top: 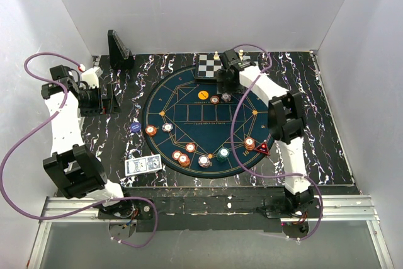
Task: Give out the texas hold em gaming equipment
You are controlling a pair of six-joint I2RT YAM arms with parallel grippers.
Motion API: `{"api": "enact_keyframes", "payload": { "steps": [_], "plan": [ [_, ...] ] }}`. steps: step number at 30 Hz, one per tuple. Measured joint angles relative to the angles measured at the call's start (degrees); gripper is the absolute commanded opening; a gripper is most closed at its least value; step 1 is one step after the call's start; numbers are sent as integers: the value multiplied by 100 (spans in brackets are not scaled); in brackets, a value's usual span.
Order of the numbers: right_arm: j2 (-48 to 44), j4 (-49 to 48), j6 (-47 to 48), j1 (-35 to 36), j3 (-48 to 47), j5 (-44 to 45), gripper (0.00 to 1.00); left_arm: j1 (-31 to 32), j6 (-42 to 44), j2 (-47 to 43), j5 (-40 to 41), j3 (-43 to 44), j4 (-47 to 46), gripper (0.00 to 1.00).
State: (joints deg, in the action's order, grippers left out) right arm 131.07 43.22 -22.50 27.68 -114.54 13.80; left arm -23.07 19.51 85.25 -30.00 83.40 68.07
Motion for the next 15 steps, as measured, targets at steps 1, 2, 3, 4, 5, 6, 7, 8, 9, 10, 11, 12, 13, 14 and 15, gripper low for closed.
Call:
{"api": "enact_keyframes", "payload": {
  "steps": [1, 2, 3, 4, 5, 6, 7, 8, 9, 10, 11, 12, 13, 14, 15],
  "plan": [
    [-229, -9, 0, 17, 190, 9, 87, 0, 2, -22, -2, 2, 9, 100],
    [-494, -24, 0, 52, 391, 31, 87, 0, 0, -48, -4, 2, 17, 100],
    [-721, -17, -4, 94, 542, 57, 87, -2, 0, -76, -7, 2, 33, 100],
    [-1019, -42, -7, 166, 741, 94, 87, -2, -2, -111, -11, 7, 50, 100],
    [-1320, -57, -11, 269, 916, 122, 87, -2, -4, -142, -15, 13, 63, 100],
    [-1620, -61, -13, 407, 1067, 153, 87, -2, -7, -173, -26, 26, 76, 100],
    [-1908, -111, -20, 584, 1222, 173, 88, -2, -7, -197, -33, 35, 79, 100],
    [-2190, -155, -24, 800, 1384, 186, 88, -2, -9, -234, -46, 46, 81, 100],
    [-2455, -181, -26, 1062, 1543, 186, 89, -2, -11, -269, -52, 48, 81, 100],
    [-2673, -190, -46, 1357, 1687, 177, 89, -2, -17, -315, -61, 50, 87, 100],
    [-2824, -181, -79, 1637, 1803, 155, 89, -2, -20, -361, -68, 50, 92, 100],
    [-2938, -173, -125, 1915, 1917, 131, 90, -2, -20, -407, -72, 50, 94, 100],
    [-3005, -175, -160, 2218, 2037, 101, 90, -2, -20, -450, -76, 50, 94, 100],
    [-3034, -166, -203, 2500, 2159, 72, 90, -2, -20, -496, -83, 50, 94, 100],
    [-3034, -138, -256, 2758, 2286, 42, 91, -2, -22, -544, -87, 50, 94, 100]
  ]
}}
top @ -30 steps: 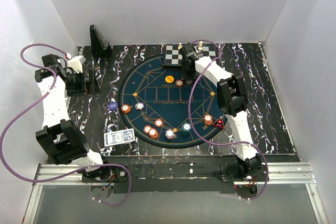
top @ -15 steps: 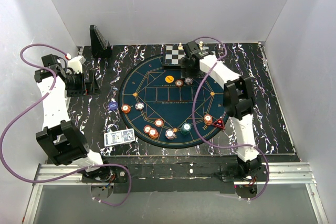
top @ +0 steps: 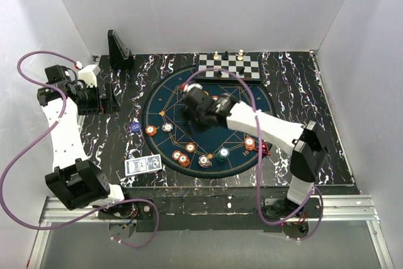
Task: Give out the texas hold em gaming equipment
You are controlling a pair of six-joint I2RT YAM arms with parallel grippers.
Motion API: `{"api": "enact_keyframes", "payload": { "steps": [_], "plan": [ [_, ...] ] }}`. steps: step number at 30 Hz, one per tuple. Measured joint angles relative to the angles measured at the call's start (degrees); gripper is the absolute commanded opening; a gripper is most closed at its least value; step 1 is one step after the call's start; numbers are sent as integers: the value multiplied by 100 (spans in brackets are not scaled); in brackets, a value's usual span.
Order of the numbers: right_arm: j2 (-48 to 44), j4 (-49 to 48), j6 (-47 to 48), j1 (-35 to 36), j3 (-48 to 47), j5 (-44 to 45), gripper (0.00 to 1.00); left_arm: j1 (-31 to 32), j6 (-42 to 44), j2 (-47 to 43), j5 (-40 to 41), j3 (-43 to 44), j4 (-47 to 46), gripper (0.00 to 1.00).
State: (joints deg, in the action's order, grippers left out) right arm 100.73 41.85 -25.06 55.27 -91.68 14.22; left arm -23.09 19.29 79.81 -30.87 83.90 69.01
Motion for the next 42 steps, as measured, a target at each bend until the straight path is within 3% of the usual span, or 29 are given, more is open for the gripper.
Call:
{"api": "enact_keyframes", "payload": {
  "steps": [7, 21, 31, 42],
  "plan": [
    [380, 310, -313, 931, 492, -133, 92, 0, 2, -254, -22, -2, 24, 100],
    [901, 267, -522, 990, 905, -199, 91, 0, 11, -284, -26, -2, 109, 100],
    [951, 260, -531, 990, 1215, -352, 79, 0, 2, -284, -24, -4, 101, 100],
    [1113, 258, -459, 988, 1220, -588, 52, 0, -44, -284, -15, -83, 2, 100]
  ]
}}
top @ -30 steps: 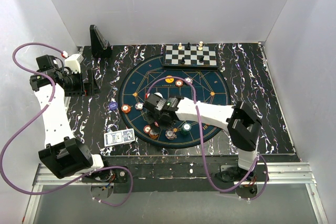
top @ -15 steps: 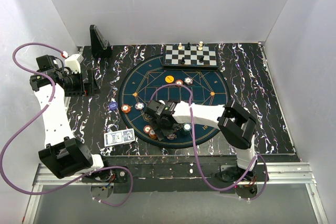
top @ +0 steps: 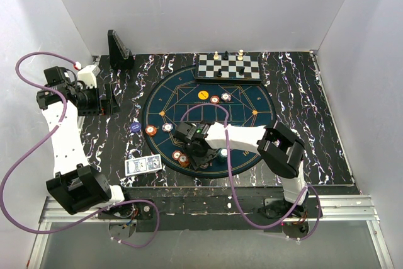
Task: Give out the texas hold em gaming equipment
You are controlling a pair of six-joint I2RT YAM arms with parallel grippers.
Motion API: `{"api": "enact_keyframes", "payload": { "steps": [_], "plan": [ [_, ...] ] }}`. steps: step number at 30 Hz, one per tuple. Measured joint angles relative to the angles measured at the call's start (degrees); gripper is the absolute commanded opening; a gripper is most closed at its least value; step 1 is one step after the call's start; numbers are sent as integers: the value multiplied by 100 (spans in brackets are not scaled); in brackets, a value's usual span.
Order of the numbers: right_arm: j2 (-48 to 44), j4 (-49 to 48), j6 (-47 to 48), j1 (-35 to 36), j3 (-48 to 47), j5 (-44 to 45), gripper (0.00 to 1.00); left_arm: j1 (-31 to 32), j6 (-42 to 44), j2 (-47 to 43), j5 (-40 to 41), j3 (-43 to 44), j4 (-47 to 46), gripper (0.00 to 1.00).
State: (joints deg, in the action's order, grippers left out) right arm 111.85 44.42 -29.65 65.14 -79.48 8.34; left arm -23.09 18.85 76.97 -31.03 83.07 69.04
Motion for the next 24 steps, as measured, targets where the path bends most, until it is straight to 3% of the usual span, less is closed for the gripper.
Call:
{"api": "enact_keyframes", "payload": {
  "steps": [10, 17, 24],
  "plan": [
    [33, 214, 105, -20, -293, 37, 22, 0, 2, 7, 0, 0, -26, 100],
    [-66, 417, 205, -323, -1078, 177, 16, -4, 2, 11, 13, 2, -24, 100],
    [-846, 542, 271, -1504, -1145, 264, 14, -4, 2, 48, 11, 2, -24, 100]
  ]
}}
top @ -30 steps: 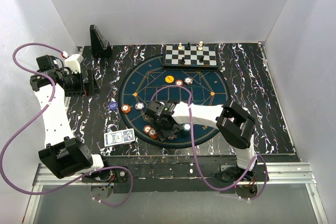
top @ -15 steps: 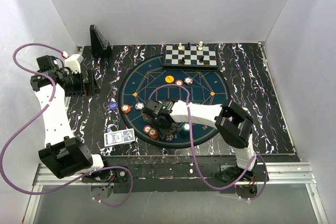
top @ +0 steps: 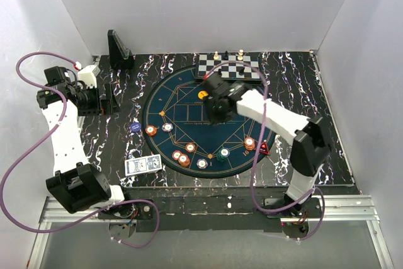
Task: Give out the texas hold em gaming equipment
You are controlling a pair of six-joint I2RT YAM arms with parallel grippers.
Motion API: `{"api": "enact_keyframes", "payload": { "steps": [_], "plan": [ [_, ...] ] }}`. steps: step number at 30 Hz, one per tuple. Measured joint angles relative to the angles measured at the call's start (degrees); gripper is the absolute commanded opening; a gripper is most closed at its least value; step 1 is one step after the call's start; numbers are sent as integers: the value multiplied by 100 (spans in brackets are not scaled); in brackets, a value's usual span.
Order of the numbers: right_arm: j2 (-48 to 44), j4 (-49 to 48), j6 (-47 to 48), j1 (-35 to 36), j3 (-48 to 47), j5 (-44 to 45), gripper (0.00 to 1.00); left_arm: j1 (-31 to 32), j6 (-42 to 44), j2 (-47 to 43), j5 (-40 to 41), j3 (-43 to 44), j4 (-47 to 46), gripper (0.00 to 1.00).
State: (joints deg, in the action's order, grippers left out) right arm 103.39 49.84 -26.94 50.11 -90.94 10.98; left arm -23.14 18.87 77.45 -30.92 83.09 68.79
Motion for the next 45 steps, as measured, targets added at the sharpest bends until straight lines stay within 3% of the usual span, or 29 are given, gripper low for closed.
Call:
{"api": "enact_keyframes", "payload": {
  "steps": [8, 13, 27, 45],
  "plan": [
    [-750, -269, -411, -2026, 1377, 195, 13, 0, 22, 9, 4, 0, 15, 100],
    [-739, -332, -654, -2706, 2155, 256, 14, 0, 26, 9, 2, 0, 15, 100],
    [66, -820, -881, -3032, 2221, 203, 14, -2, 107, 11, 46, 0, 15, 100],
    [-518, -1163, -1200, -3064, 2914, 164, 18, -13, 109, 85, 35, 0, 15, 100]
  ]
}}
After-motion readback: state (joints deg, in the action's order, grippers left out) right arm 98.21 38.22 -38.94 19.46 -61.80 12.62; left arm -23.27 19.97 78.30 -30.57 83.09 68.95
